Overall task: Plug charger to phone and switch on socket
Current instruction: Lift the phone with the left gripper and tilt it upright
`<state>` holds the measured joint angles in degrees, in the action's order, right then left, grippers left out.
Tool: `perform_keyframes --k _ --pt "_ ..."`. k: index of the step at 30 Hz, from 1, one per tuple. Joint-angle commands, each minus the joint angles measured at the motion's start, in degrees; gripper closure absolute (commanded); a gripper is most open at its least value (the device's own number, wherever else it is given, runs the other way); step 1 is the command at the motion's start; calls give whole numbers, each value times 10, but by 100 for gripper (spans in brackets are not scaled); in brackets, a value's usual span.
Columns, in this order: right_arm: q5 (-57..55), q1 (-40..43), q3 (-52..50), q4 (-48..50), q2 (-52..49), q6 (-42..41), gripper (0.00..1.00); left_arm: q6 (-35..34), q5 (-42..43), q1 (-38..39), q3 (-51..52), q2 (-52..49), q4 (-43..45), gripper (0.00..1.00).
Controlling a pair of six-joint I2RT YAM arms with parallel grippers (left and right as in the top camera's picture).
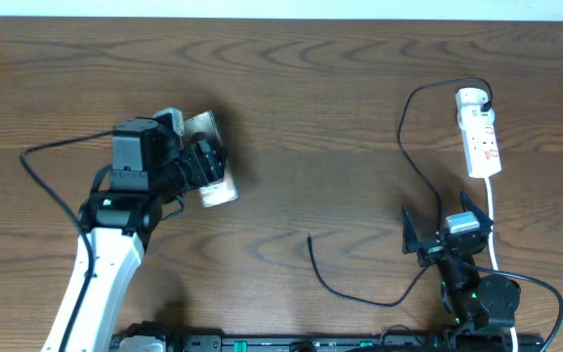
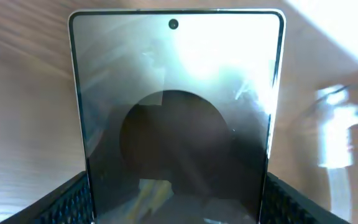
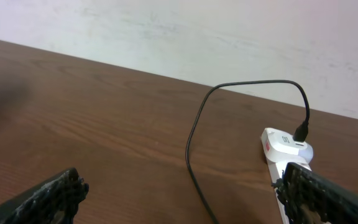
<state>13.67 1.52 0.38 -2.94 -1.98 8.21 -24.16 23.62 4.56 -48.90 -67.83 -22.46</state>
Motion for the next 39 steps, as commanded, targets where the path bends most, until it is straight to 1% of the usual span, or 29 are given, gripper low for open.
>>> perform_keyframes --k 1,3,6,7,10,20,23,27,37,39 --pt "0 -4 -1 -3 0 4 1 -230 115 -13 -20 21 15 93" --pt "0 -4 -1 -3 0 4 1 -313 156 -23 -20 19 25 93" --pt "0 -4 -1 -3 0 4 1 -410 203 -38 -20 19 36 93" --pt "0 -4 -1 -3 0 4 1 -456 221 -44 -20 19 38 93" --pt "0 -4 -1 -3 0 4 1 -567 256 -58 -20 19 38 93" --pt "0 -4 -1 -3 0 4 1 -754 359 -102 -20 19 37 93" --pt "0 -4 -1 -3 0 4 1 -787 371 -110 -20 19 37 92" --pt "0 -4 -1 -3 0 4 1 -812 370 -115 -20 19 37 92" --pt "0 -4 -1 -3 0 4 1 -807 370 -116 -20 19 38 93" --pt "0 -4 -1 -3 0 4 1 -786 367 -116 -20 19 38 93"
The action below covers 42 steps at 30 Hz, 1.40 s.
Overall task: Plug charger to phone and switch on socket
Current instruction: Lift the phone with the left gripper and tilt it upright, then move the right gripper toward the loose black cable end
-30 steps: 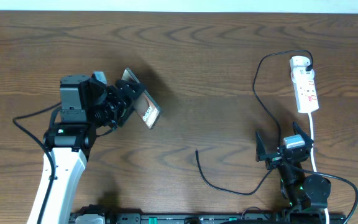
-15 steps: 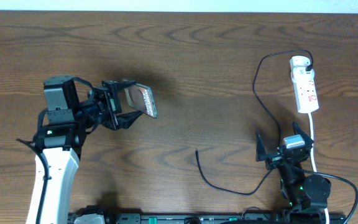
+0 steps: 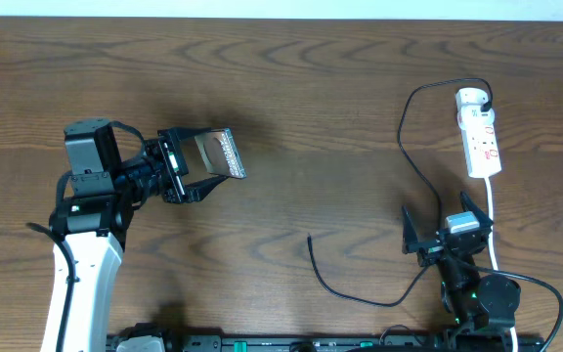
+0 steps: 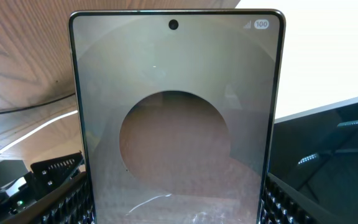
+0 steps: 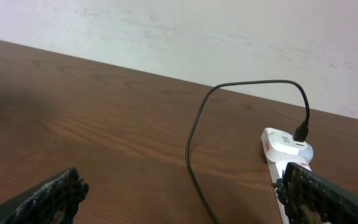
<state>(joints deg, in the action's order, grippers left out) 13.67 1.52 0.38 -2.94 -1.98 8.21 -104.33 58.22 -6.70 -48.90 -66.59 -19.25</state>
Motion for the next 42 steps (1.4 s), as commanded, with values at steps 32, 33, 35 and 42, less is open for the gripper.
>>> perform_keyframes --k 32,33,35,42 --pt "0 -4 -1 -3 0 4 1 516 -398 -2 -19 3 -224 93" --pt "0 -4 -1 -3 0 4 1 516 -398 -2 -19 3 -225 93" --pt "3 -4 -1 -2 0 4 1 516 -396 -2 -19 3 -227 93" --pt "13 -4 -1 16 0 8 1 516 -392 -2 -19 4 -231 93"
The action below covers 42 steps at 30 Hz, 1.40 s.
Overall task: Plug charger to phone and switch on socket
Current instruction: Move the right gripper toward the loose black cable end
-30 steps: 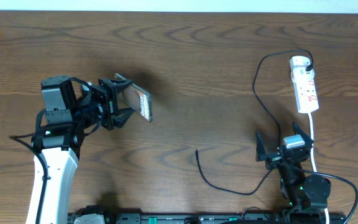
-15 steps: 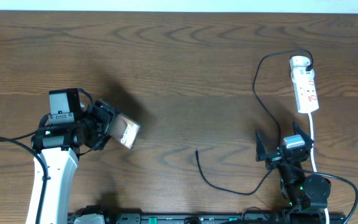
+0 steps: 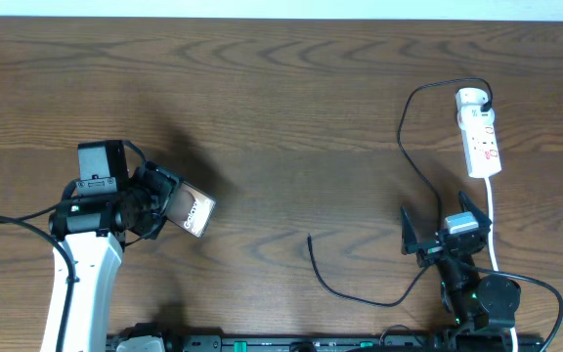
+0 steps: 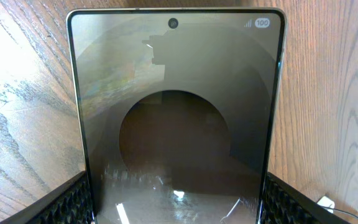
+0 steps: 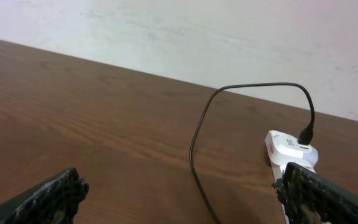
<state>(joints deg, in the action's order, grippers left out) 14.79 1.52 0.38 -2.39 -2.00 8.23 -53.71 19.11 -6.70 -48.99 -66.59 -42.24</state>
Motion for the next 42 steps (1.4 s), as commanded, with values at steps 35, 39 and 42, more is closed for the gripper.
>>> perform_keyframes --k 35,39,42 --pt "397 -70 737 -469 -975 -63 1 1 10 -2 -19 4 -6 92" --pt "387 -92 737 -473 -1026 -69 1 1 12 -3 -19 4 -6 93" --pt "228 -131 737 -496 -1033 -113 1 1 12 -2 -19 3 -6 93"
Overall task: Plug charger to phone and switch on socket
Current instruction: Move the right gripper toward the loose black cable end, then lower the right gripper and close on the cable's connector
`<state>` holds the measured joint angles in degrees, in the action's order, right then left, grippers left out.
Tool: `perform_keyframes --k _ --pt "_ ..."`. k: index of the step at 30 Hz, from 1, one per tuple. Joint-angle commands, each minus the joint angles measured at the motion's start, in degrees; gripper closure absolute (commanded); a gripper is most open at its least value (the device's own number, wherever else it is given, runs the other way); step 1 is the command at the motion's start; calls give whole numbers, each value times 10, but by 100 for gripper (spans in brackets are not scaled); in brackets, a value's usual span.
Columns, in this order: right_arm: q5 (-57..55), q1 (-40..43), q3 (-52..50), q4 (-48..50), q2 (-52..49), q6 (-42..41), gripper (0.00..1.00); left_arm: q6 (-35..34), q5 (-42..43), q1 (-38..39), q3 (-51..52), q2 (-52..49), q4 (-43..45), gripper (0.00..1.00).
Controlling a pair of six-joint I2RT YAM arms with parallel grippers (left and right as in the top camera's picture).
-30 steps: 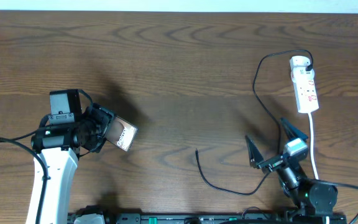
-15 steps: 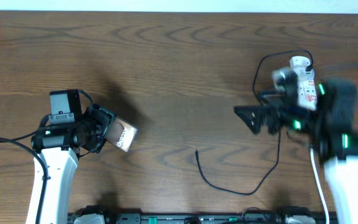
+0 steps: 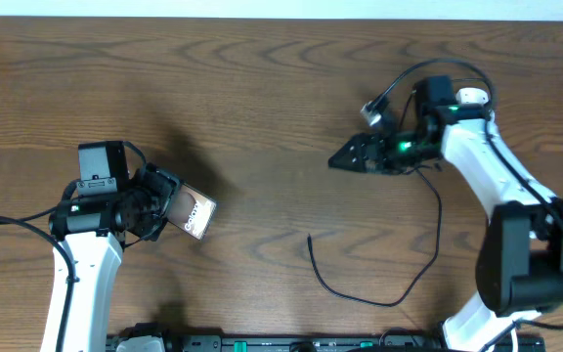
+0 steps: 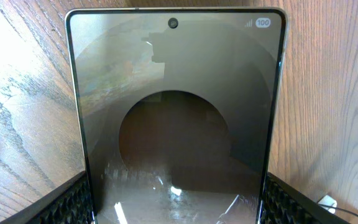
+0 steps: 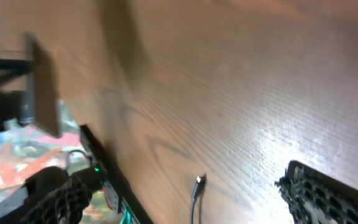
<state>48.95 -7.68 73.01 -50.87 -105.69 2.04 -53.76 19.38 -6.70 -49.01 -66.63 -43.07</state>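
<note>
My left gripper (image 3: 176,209) is shut on the phone (image 3: 194,212), held low over the table's left part; in the left wrist view the phone (image 4: 176,112) fills the frame, screen dark with a "100" icon, between both fingers (image 4: 73,200). The black charger cable (image 3: 360,298) curls across the front right, its free plug (image 3: 310,238) lying on the wood, also seen as the plug (image 5: 198,180). My right gripper (image 3: 343,157) hangs open over the far middle, pointing left, nothing between its fingers (image 5: 325,193). The white power strip's far end (image 3: 470,96) shows behind the right arm.
The brown wooden table (image 3: 262,88) fills the view. The right arm (image 3: 497,176) spans the right side over the power strip. A black rail (image 3: 291,342) runs along the front edge. The left arm's own cable (image 3: 8,220) loops at the far left.
My right arm was folded at the front right and now reaches over the far middle-right of the table, gripper open and pointing left. The left gripper and phone have not moved.
My left gripper held the phone over the left-middle of the table, then turned it edge-up a little farther back, then held it lower and nearer the front left, where it stays. The right arm stayed folded until now, when it stands out over the table.
</note>
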Motion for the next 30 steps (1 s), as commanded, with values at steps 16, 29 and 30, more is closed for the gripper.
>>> perform_keyframes --k 16,29,30 --pt "-483 -310 10 -40 7 -326 11 2 9 -3 -18 4 2 93" --pt "-535 -347 -34 -23 7 -396 26 8 9 -3 -18 4 2 93" --pt "-535 -347 -40 -20 7 -400 25 8 9 -3 -18 4 2 93"
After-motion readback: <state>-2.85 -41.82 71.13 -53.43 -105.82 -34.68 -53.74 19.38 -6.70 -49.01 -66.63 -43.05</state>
